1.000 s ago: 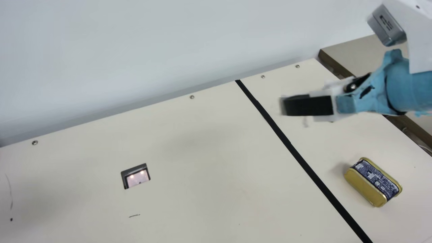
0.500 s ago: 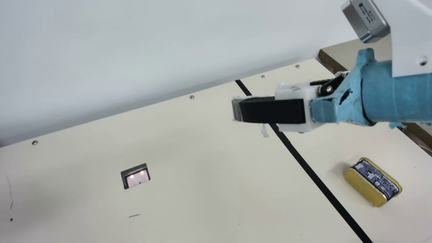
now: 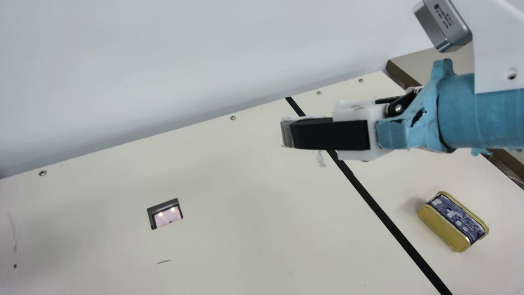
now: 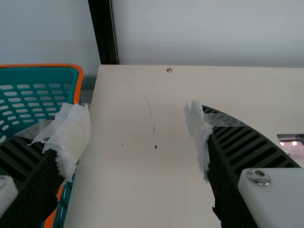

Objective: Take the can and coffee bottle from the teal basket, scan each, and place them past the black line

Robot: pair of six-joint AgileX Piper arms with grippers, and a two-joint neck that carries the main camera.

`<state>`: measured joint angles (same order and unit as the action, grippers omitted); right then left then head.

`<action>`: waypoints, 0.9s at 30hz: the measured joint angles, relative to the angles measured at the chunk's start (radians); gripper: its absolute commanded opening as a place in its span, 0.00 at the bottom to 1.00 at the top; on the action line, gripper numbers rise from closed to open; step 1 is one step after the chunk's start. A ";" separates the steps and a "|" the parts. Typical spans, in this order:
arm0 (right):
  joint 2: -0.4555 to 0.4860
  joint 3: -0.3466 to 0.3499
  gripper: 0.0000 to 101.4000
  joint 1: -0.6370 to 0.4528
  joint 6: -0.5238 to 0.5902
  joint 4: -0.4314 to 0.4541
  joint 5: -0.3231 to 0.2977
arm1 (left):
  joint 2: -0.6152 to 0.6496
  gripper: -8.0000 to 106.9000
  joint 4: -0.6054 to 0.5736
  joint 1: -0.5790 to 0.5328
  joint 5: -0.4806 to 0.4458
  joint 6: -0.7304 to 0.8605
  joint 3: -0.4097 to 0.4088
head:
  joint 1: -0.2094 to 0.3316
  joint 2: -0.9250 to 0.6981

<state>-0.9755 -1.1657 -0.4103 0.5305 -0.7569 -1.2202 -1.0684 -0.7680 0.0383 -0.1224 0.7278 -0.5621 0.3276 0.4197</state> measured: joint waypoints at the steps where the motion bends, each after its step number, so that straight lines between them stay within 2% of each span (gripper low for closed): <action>1: 0.000 0.000 1.00 0.000 0.000 0.000 0.000 | 0.000 0.85 0.000 0.000 0.000 0.000 0.000 | 0.000 -0.026; 9: 0.000 0.000 1.00 0.000 0.000 0.000 0.000 | 0.000 0.85 0.000 0.000 0.000 0.000 0.000 | 0.005 -0.338; 14: 0.000 0.000 1.00 0.000 0.000 0.000 0.000 | 0.000 0.85 0.000 0.000 0.000 0.000 0.000 | 0.056 -0.532; 18: 0.000 0.000 1.00 0.000 0.000 0.000 0.000 | 0.000 0.85 0.000 0.000 0.000 0.000 0.000 | 0.072 -0.701; 27: 0.000 0.000 1.00 0.000 0.000 0.000 0.000 | 0.000 0.85 0.000 0.000 0.000 0.000 0.000 | 0.077 -1.034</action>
<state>-0.9755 -1.1657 -0.4103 0.5305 -0.7569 -1.2202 -1.0684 -0.7680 0.0383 -0.1224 0.7278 -0.5621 0.4043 -0.6142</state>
